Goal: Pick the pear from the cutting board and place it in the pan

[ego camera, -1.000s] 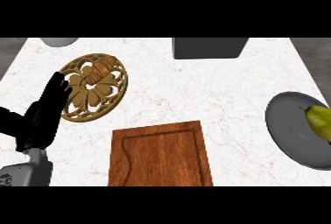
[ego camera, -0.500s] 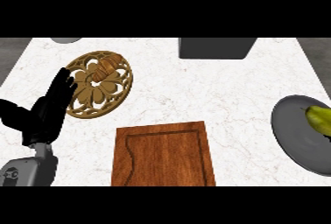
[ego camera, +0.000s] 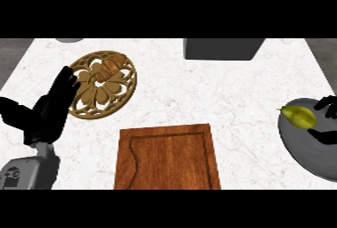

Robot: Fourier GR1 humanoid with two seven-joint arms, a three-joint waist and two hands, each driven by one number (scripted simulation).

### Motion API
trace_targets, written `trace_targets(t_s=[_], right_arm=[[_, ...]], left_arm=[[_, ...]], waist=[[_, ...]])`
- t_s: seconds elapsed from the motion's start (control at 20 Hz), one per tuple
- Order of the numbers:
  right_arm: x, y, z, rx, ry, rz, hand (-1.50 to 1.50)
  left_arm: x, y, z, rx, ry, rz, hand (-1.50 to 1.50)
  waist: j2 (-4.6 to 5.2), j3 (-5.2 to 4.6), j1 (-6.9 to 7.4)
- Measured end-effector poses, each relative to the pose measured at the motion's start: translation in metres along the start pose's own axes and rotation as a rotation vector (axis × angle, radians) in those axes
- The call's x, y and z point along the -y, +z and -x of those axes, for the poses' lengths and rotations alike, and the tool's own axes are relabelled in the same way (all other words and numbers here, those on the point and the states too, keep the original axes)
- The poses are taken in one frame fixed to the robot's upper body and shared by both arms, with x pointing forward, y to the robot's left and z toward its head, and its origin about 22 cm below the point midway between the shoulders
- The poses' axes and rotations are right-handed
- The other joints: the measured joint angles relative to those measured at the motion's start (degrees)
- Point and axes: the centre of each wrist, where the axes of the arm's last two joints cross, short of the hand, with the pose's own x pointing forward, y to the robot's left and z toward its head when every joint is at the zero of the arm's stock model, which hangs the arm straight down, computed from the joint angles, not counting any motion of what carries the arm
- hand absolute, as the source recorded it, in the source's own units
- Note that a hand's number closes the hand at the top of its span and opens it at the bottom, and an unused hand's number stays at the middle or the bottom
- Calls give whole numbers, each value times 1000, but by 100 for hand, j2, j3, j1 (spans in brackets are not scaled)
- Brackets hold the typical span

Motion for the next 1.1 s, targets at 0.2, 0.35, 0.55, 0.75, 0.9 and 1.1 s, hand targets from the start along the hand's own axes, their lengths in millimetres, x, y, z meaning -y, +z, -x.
trace_targets(t_s=[0.2, 0.35, 0.55, 0.75, 0.9, 1.1], right_arm=[[-8, -4, 14, -28, -50, -75, -150], [-12, -7, 22, -17, -105, -75, -150], [0, -1, 37, 6, -258, -11, -150], [25, 8, 56, -3, -447, 54, -150], [45, 28, 78, -21, -579, 84, -150], [80, 58, 104, -47, -684, 116, -150]], left_arm=[[5, -1, 0, 0, -2, -4, 0], [1, 0, 4, -1, 0, -8, 0], [4, 0, -2, -1, 4, -13, 0], [-1, 3, 2, -4, -1, -17, 0], [2, 6, 4, -6, 0, -16, 0], [4, 8, 4, -8, 6, -20, 0]], waist=[[-8, -1, -25], [-6, 2, -23], [-14, 5, -52], [-14, 6, -66], [-18, 7, -89], [-14, 12, -107]])
